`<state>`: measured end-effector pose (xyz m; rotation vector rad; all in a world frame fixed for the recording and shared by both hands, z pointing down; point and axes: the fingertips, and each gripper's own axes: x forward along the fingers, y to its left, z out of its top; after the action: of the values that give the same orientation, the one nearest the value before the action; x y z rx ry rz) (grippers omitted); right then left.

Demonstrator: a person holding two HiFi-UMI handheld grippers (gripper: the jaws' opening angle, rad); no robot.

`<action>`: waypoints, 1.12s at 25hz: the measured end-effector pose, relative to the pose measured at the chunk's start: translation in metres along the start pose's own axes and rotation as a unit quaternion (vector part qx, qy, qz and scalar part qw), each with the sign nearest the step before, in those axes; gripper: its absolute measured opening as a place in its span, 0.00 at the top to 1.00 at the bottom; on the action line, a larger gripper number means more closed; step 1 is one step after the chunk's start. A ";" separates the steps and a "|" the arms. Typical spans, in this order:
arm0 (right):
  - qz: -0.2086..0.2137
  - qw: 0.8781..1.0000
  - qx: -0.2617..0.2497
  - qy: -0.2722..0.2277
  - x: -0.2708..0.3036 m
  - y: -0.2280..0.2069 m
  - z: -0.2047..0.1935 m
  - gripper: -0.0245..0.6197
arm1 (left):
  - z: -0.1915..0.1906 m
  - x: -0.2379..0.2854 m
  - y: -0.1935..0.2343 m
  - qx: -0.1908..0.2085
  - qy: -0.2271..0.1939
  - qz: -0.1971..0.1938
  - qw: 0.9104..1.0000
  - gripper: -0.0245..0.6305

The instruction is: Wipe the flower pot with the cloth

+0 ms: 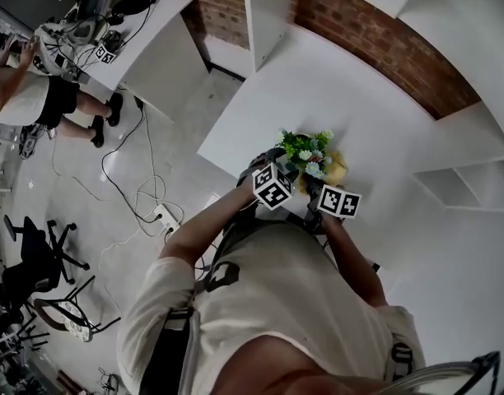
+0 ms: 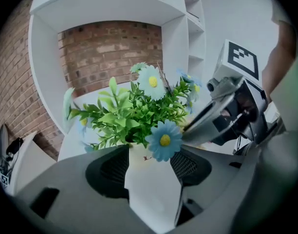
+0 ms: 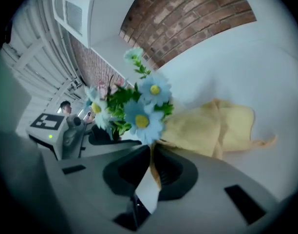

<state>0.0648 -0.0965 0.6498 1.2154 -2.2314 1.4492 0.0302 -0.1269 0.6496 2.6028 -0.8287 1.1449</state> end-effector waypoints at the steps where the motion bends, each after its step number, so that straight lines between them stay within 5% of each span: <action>1: 0.004 1.000 -0.001 0.008 0.003 0.004 -0.007 0.90 | 0.000 0.000 -0.002 0.000 0.001 0.002 1.000 0.55; 6: 0.013 0.999 -0.023 0.037 0.013 0.016 -0.022 0.90 | -0.003 -0.004 -0.011 0.012 0.004 -0.001 1.000 0.66; 9: 0.018 0.999 -0.023 0.038 0.007 0.009 -0.020 0.90 | -0.006 -0.008 -0.013 0.008 0.004 -0.013 1.000 0.63; 17: -0.002 0.999 0.022 -0.041 -0.018 -0.004 0.020 0.90 | -0.021 -0.050 0.047 0.010 -0.013 0.022 1.000 0.62; 24: -0.007 0.997 0.021 -0.074 -0.031 -0.015 0.045 0.90 | -0.008 -0.048 0.031 0.007 -0.039 -0.060 0.997 0.57; 28: -0.012 0.997 0.027 -0.069 -0.030 -0.012 0.033 0.90 | 0.000 -0.028 0.018 0.023 -0.039 -0.061 0.997 0.55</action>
<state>0.1007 -0.1110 0.6247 1.3958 -2.2700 1.4667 0.0048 -0.1297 0.6280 2.7102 -0.6531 1.0473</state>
